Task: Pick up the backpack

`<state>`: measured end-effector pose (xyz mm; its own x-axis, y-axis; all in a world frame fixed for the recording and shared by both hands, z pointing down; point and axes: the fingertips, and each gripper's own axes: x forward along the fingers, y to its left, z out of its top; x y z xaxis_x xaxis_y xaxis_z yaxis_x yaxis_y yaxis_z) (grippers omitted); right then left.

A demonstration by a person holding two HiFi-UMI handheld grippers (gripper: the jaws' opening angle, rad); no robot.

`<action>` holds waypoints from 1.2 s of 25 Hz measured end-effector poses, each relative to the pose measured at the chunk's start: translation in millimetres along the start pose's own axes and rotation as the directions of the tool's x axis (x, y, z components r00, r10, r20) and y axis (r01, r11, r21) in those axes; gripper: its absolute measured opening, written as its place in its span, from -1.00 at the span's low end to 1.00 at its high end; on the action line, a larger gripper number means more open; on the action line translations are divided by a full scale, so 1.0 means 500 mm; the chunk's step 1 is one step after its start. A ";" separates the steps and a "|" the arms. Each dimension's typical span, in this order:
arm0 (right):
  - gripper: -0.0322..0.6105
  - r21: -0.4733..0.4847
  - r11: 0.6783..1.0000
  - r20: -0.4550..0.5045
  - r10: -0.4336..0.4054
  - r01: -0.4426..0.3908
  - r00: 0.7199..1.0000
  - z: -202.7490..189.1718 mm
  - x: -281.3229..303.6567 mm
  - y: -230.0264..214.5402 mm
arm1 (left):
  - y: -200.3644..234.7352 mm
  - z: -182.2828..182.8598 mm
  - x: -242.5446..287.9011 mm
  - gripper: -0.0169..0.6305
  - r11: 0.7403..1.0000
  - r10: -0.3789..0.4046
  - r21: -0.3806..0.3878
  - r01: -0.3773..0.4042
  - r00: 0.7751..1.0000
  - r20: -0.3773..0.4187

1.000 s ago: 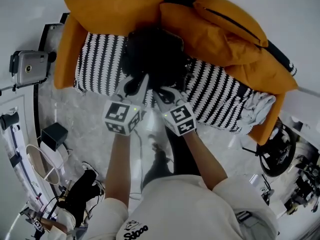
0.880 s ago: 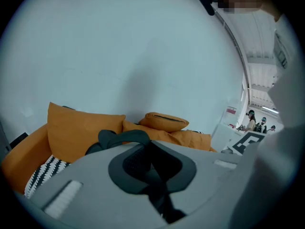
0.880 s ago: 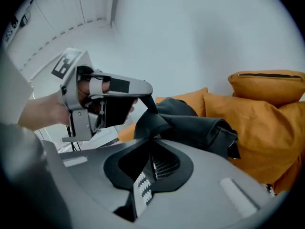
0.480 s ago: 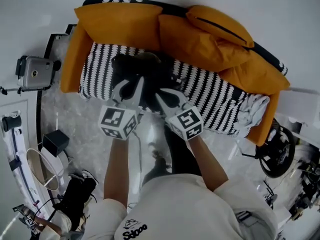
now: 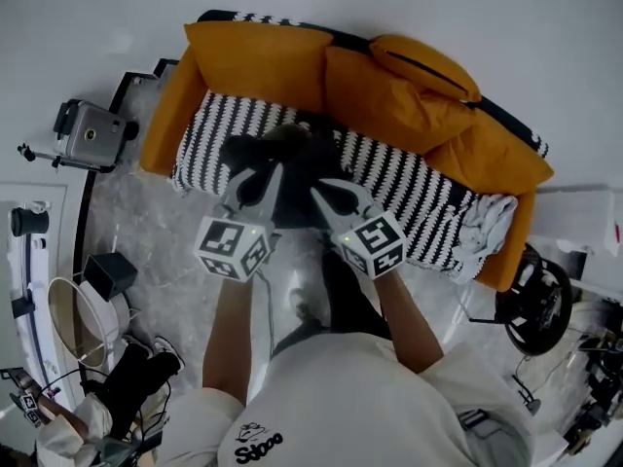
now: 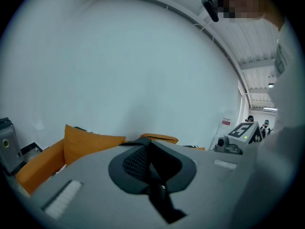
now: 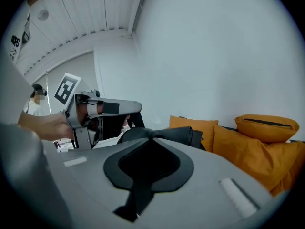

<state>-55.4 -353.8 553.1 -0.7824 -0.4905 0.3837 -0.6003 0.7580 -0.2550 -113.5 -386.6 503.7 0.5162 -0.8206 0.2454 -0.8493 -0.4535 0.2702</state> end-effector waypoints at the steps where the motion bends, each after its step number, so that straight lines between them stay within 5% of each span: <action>1: -0.83 -0.007 1.000 0.009 0.005 -0.005 1.000 0.012 -0.014 0.016 | -0.012 0.012 -0.016 -0.91 1.000 0.000 0.006 0.000 1.000 0.012; 14: -0.82 -0.146 0.989 0.094 0.046 -0.032 0.995 0.133 -0.178 0.231 | -0.141 0.154 -0.223 -0.91 0.993 0.003 0.114 -0.019 0.989 0.146; 30: -0.82 -0.247 0.968 0.141 0.075 -0.038 0.987 0.155 -0.300 0.437 | -0.237 0.199 -0.445 -0.91 0.985 0.009 0.164 -0.047 0.974 0.225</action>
<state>-82.2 -147.9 370.8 -0.8406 -0.4881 0.2350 -0.5106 0.8588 -0.0426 -138.6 -184.7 324.6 0.4704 -0.8819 0.0319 -0.8792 -0.4653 0.1021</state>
